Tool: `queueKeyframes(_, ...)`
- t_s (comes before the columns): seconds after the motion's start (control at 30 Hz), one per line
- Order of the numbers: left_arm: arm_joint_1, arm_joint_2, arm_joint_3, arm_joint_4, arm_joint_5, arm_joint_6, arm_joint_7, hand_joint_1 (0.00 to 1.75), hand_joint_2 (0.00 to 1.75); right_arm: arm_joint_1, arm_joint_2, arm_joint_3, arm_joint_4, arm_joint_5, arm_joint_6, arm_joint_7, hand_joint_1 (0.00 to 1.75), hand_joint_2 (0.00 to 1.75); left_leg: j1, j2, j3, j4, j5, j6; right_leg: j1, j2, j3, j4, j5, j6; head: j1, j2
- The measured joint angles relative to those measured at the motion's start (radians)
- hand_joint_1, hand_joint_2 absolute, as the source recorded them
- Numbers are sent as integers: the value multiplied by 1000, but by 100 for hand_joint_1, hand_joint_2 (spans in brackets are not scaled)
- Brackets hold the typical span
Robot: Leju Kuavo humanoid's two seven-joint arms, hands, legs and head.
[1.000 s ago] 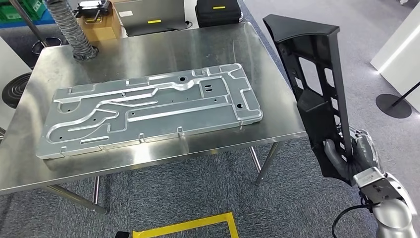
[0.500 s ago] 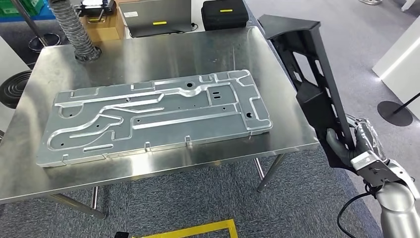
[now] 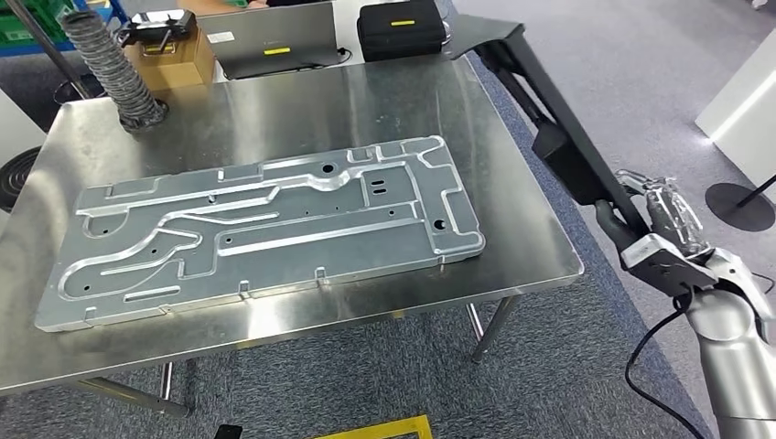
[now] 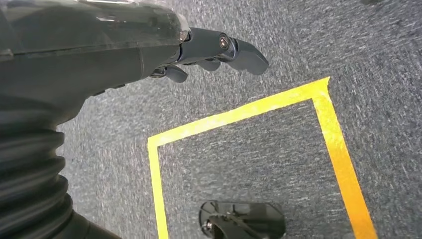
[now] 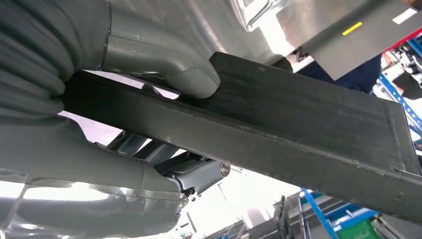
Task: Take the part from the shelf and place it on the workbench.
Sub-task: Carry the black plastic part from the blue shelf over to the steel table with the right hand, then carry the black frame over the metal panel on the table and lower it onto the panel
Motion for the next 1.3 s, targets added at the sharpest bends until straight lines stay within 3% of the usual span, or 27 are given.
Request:
queueKeyframes(0.07,0,0,0,0,1,-1,0,0,175,-23,-7,17,16,7,-1,2,175,175,-5,0,41,-132,94,16,4,0,13,0,-8,1,0,0)
queueKeyframes(0.13,-1,0,0,0,2,-2,-1,0,175,-51,-14,33,33,16,-3,4,175,175,-11,1,85,-248,145,28,9,3,17,1,-14,8,0,0)
queueKeyframes(0.23,-2,-2,0,0,5,-7,-5,0,175,-76,-28,55,51,39,-10,8,175,175,-14,-1,95,-283,150,35,7,3,14,-3,-14,27,0,0)
queueKeyframes(0.3,-2,-3,0,0,7,-11,-11,0,175,-90,-40,67,60,55,-15,11,175,175,-10,-2,101,-297,157,44,3,1,6,16,-29,38,0,0)
queueKeyframes(0.33,-3,-4,0,0,8,-13,-14,0,175,-99,-45,73,64,61,-18,13,175,175,-8,-2,104,-303,159,47,2,0,-11,51,-50,43,0,0)
queueKeyframes(0.4,-4,-5,0,0,11,-17,-19,0,175,-117,-49,86,74,74,-23,17,175,175,-8,-2,105,-305,159,51,1,0,-78,179,-107,51,0,0)
queueKeyframes(0.43,-4,-5,0,0,14,-19,-21,0,175,-122,-51,94,80,79,-25,18,175,175,-9,-2,106,-304,157,52,1,0,-113,240,-126,54,0,0)
queueKeyframes(0.47,-4,-6,0,0,15,-20,-22,0,175,-126,-51,102,87,85,-26,19,175,175,-9,-2,107,-303,155,52,0,0,-135,274,-126,56,0,0)
queueKeyframes(0.5,-4,-6,0,0,17,-21,-22,0,175,-129,-53,110,94,91,-28,20,175,175,-9,-3,108,-301,153,52,-1,0,-137,265,-104,56,0,0)
queueKeyframes(0.57,-4,-7,1,0,17,-22,-23,0,175,-140,-56,122,103,101,-31,21,175,175,-8,-5,112,-296,146,50,-4,-1,-99,165,-32,55,0,0)
queueKeyframes(0.63,-4,-7,1,0,17,-22,-23,0,175,-147,-58,126,106,106,-33,21,175,175,-9,-6,114,-293,143,49,-6,-1,-71,101,5,54,0,0)
queueKeyframes(0.73,-4,-7,1,0,17,-22,-23,0,175,-152,-60,129,109,109,-36,21,175,175,-10,-6,114,-292,141,46,-4,-1,-57,73,10,51,0,0)
queueKeyframes(0.83,-4,-10,1,0,17,-24,-24,0,175,-177,-77,154,127,162,-90,20,175,175,-14,-6,110,-274,120,23,0,-2,-19,-7,21,23,0,0)
queueKeyframes(0.9,-4,-11,1,0,17,-24,-22,0,175,-185,-87,170,133,200,-127,20,175,175,-13,-3,70,-183,67,9,-5,-4,-12,-17,22,7,0,0)
queueKeyframes(0.97,-3,-11,1,0,17,-24,-20,0,175,-189,-88,184,135,230,-148,23,175,175,-8,-2,0,-46,13,3,-4,-4,-10,-16,19,2,0,0)
queueKeyframes(1.0,-1,-11,1,0,17,-24,-20,0,175,-190,-88,192,136,245,-154,26,175,175,-6,-2,-23,-6,8,1,-3,-3,-8,-16,18,2,0,0)
queueKeyframes(1.03,-1,-11,1,0,17,-24,-20,0,175,-192,-88,201,138,258,-159,29,175,175,-5,-1,-28,-5,23,-1,-4,-3,-6,-15,16,2,0,0)
queueKeyframes(1.1,0,-10,1,0,18,-24,-20,0,175,-199,-88,216,142,277,-163,35,175,175,-3,0,16,-114,97,0,-4,-2,0,-13,10,7,0,0)
queueKeyframes(1.17,-1,-10,1,0,20,-23,-21,0,175,-213,-88,228,148,288,-166,38,175,175,-4,-1,75,-240,147,7,-2,0,3,-8,4,16,0,0)
queueKeyframes(1.2,-1,-10,1,0,20,-23,-22,0,175,-220,-87,234,151,293,-168,39,175,175,-5,-1,89,-272,154,11,0,0,3,-6,2,21,0,0)
queueKeyframes(1.3,1,-10,2,0,20,-23,-24,0,175,-237,-88,251,161,303,-171,40,175,175,-6,-3,93,-287,154,26,-1,0,2,-9,2,38,0,0)
